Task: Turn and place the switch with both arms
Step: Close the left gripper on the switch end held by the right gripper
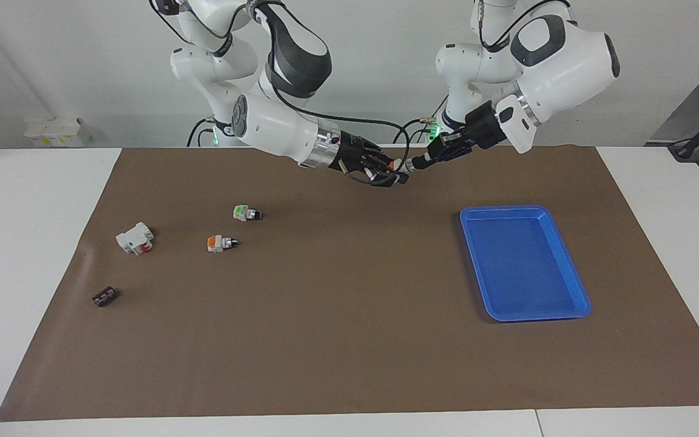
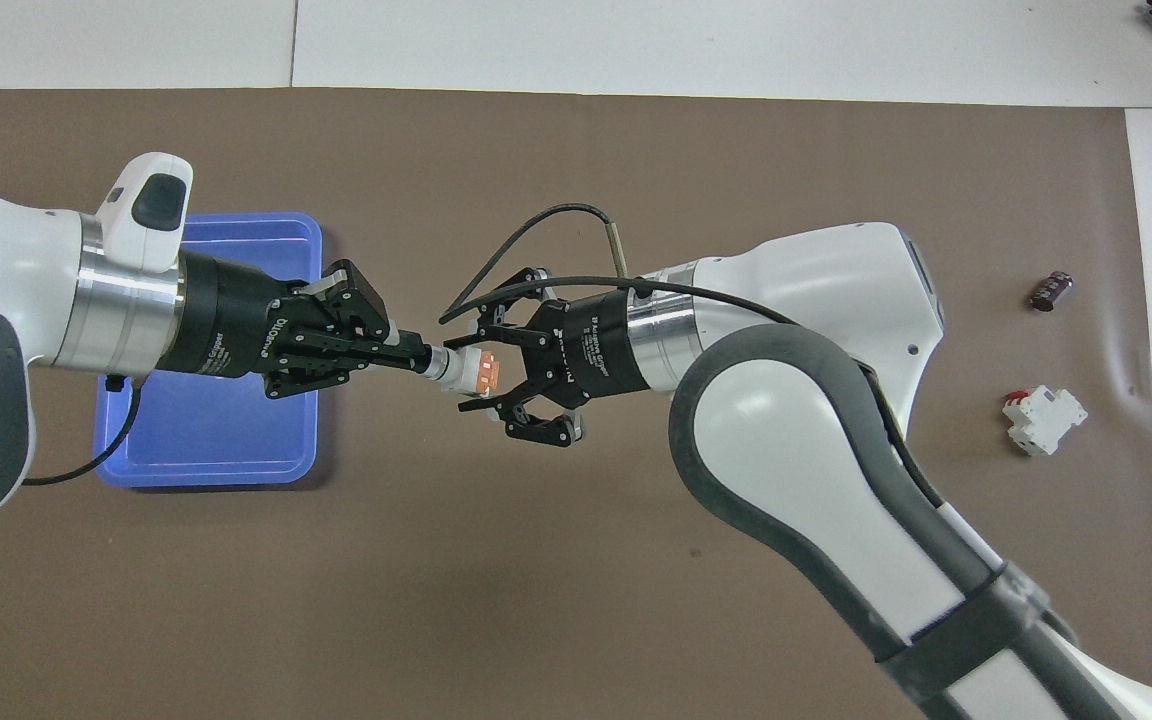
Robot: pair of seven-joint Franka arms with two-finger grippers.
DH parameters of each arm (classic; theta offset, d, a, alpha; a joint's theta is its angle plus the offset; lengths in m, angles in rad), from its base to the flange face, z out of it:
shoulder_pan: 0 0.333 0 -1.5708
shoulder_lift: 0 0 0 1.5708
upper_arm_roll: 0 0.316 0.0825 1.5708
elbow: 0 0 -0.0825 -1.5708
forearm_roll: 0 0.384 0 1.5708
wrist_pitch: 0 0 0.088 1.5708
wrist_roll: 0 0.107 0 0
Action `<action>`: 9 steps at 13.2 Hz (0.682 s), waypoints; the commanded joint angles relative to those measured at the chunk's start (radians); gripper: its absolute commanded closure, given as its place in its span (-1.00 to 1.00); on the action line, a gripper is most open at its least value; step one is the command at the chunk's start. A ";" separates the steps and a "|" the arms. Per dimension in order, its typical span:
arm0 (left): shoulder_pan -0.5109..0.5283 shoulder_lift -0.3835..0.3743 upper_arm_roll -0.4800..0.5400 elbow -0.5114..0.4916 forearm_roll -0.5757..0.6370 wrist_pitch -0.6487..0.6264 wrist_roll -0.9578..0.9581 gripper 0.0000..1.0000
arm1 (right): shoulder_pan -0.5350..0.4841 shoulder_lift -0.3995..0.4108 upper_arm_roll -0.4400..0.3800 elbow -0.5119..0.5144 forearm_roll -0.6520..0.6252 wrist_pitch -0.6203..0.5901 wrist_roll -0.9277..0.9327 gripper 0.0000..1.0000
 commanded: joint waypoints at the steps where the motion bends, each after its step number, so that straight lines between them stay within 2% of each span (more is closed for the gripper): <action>1: -0.017 -0.028 -0.010 -0.006 -0.034 -0.013 -0.158 1.00 | 0.000 -0.003 0.007 -0.010 0.022 0.009 0.016 1.00; 9: -0.017 -0.025 -0.030 0.007 -0.037 -0.006 -0.518 1.00 | -0.002 -0.003 0.007 -0.010 0.022 0.006 0.017 1.00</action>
